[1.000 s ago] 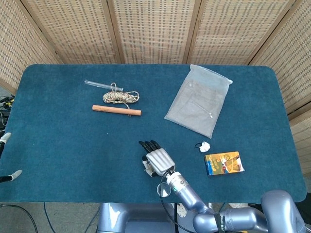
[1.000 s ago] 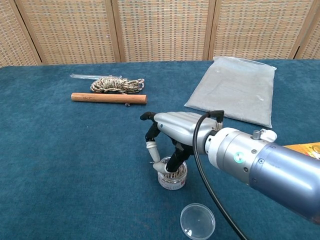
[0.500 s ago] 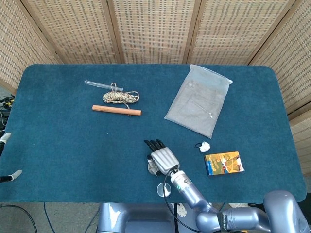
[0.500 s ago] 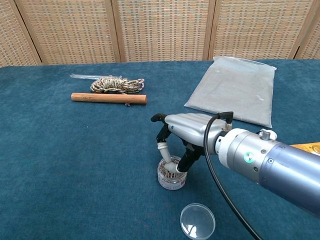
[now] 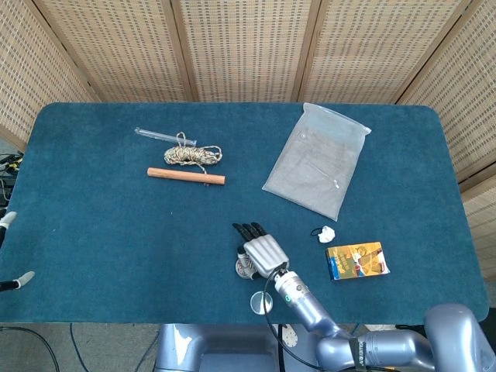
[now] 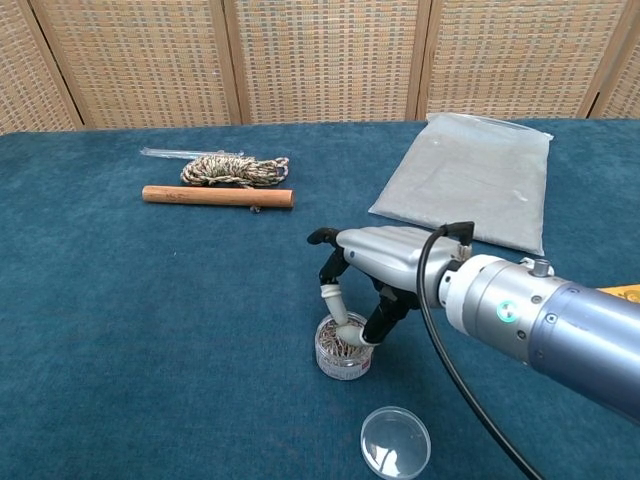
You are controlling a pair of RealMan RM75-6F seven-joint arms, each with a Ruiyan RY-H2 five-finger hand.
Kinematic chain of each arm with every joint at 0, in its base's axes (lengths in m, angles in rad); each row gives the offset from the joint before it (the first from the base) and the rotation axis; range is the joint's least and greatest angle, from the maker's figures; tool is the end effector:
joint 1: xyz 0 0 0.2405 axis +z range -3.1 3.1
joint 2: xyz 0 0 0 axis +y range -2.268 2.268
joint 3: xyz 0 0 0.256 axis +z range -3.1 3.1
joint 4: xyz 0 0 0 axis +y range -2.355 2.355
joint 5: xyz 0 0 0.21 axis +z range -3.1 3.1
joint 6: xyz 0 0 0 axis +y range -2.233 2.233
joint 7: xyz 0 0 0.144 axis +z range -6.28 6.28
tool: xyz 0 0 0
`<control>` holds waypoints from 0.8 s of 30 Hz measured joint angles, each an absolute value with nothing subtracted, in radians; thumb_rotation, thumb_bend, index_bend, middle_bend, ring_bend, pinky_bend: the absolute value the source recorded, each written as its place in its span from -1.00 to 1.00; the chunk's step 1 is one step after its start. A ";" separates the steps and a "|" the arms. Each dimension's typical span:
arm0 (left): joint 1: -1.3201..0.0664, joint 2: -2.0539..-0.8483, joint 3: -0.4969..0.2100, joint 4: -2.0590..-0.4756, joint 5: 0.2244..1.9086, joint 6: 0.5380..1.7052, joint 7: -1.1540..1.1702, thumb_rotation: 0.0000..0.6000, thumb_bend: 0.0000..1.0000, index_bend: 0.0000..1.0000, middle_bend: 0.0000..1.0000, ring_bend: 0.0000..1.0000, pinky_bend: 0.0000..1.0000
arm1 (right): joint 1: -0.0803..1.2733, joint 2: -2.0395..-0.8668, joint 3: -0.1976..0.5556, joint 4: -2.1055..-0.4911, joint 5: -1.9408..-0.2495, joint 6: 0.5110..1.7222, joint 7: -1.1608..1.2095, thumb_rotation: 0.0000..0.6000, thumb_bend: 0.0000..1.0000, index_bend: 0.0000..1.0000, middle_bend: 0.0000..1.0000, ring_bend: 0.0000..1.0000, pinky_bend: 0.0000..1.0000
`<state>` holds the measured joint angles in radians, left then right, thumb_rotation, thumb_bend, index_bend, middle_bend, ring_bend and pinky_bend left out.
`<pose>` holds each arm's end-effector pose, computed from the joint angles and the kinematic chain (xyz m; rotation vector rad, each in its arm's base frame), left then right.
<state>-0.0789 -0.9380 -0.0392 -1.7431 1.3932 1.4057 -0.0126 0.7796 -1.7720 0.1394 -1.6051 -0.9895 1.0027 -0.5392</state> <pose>-0.3166 0.1744 0.1983 -1.3434 -0.9854 -0.7732 -0.0803 -0.2772 -0.0892 2.0232 -1.0983 0.9650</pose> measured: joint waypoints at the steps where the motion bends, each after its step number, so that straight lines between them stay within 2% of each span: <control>1: -0.079 -0.938 -0.039 -1.743 1.393 1.406 -0.012 1.00 -1.00 -1.00 -1.00 -1.00 -1.00 | 0.779 -1.771 0.139 -1.606 -0.990 1.003 -0.539 1.00 -0.32 -0.09 -1.00 -1.00 -0.96; 13: -0.079 -0.939 -0.041 -1.743 1.390 1.405 -0.012 1.00 -1.00 -1.00 -1.00 -1.00 -1.00 | 0.770 -1.742 0.147 -1.645 -1.001 1.024 -0.531 1.00 -0.32 -0.09 -1.00 -1.00 -0.95; 21: -0.078 -0.936 -0.040 -1.742 1.397 1.408 -0.022 1.00 -1.00 -1.00 -1.00 -1.00 -1.00 | 0.728 -1.607 0.141 -1.774 -1.053 1.086 -0.522 1.00 -0.33 -0.09 -1.00 -1.00 -0.95; 22: -0.077 -0.935 -0.039 -1.742 1.398 1.408 -0.023 1.00 -1.00 -1.00 -1.00 -1.00 -1.00 | 0.719 -1.586 0.136 -1.784 -1.066 1.096 -0.518 1.00 -0.35 -0.09 -1.00 -1.00 -0.95; 24: -0.076 -0.936 -0.037 -1.741 1.403 1.411 -0.025 1.00 -1.00 -1.00 -1.00 -1.00 -1.00 | 0.693 -1.530 0.118 -1.802 -1.106 1.119 -0.501 1.00 -0.59 -0.21 -1.00 -1.00 -0.95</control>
<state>-0.0759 -0.9355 -0.0374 -1.7412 1.4027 1.4109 -0.0250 0.6931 -1.5301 0.1179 -1.8019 -1.1058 1.1192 -0.5013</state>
